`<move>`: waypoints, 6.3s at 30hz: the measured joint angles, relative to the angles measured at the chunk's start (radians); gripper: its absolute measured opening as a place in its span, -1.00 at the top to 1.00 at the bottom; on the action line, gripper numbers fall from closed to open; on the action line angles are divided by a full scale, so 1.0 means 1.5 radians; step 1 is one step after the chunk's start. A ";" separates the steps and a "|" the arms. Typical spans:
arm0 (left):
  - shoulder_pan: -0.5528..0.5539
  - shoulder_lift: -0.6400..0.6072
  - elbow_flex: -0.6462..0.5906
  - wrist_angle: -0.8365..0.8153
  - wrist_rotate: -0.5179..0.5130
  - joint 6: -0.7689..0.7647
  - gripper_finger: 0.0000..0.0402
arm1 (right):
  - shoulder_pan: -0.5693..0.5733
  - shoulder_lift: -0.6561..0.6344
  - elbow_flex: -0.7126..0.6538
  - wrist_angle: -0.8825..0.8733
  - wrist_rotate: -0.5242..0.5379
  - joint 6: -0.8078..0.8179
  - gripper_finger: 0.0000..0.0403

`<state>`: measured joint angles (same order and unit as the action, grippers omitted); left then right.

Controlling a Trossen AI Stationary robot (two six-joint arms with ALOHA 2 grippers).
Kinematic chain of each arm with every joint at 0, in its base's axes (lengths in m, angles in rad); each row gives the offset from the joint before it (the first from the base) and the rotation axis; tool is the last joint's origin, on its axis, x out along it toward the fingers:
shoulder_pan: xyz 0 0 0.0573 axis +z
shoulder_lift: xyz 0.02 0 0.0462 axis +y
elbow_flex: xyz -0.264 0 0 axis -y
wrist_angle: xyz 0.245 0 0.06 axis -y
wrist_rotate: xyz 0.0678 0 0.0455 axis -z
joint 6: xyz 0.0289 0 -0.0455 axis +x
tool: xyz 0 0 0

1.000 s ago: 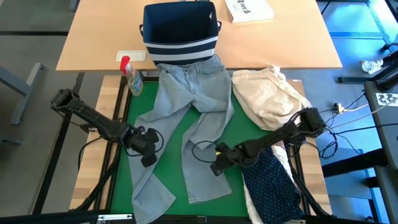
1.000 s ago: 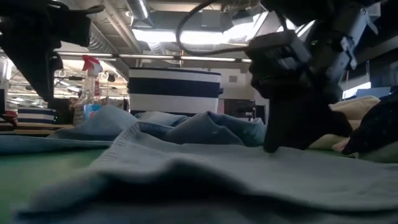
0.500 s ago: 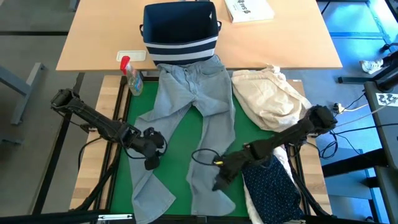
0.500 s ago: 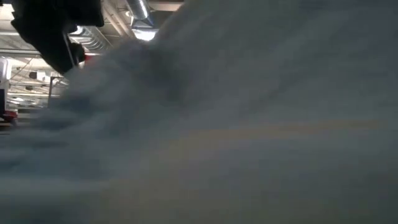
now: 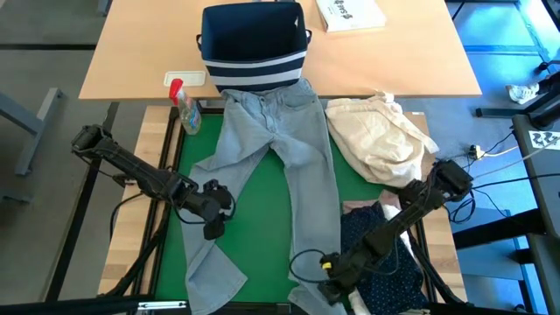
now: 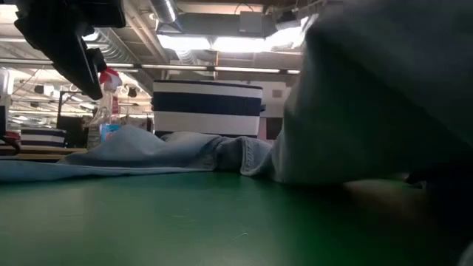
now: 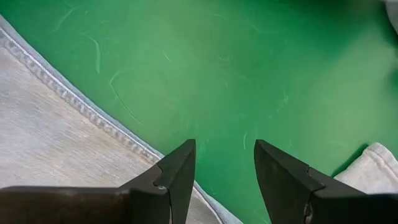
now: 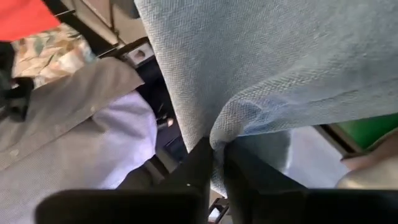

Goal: Fold laundry
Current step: Fold the blue jeans

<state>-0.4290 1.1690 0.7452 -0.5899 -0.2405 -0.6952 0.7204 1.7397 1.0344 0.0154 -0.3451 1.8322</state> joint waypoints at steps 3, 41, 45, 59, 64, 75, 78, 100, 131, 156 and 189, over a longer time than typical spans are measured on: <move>0.000 0.000 0.000 0.000 0.016 0.000 0.22 | 0.002 0.014 0.000 -0.002 0.001 0.003 0.68; -0.452 0.234 0.143 0.013 0.093 -0.912 0.30 | -0.057 -0.101 0.001 -0.130 0.258 -0.483 -0.04; -0.454 0.234 0.124 0.002 0.067 -0.967 0.23 | -0.063 -0.101 0.001 -0.133 0.264 -0.494 -0.04; -0.466 0.234 0.040 0.061 0.070 -1.019 -0.09 | -0.062 -0.101 0.001 -0.133 0.286 -0.493 -0.04; -0.466 0.234 -0.017 0.186 0.040 -1.010 -0.01 | -0.062 -0.101 0.001 -0.121 0.290 -0.495 -0.04; -0.465 0.217 0.023 0.148 0.032 -0.922 0.94 | -0.062 -0.101 0.001 0.104 0.360 -0.630 -0.04; -0.465 0.212 0.070 0.081 0.012 -0.887 0.92 | -0.062 -0.092 0.024 0.106 0.386 -0.655 -0.01; -0.452 0.210 0.277 -0.161 -0.199 -0.563 0.91 | -0.126 0.492 0.629 0.030 0.397 -0.719 0.97; -0.379 0.204 0.235 0.006 -0.013 -0.388 0.26 | -0.127 0.695 0.860 0.087 0.309 -0.612 0.95; -0.524 0.399 0.183 -0.030 -0.196 -0.717 0.19 | -0.146 0.445 0.860 -0.229 0.411 -0.734 0.95; -0.530 0.388 0.183 0.002 -0.251 -0.784 0.19 | -0.253 0.574 0.859 -0.542 0.450 -0.941 0.95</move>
<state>-1.2240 1.7517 1.0203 -0.5866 -0.6165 -1.8710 0.3412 2.6011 2.3234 -0.7973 0.3299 0.4205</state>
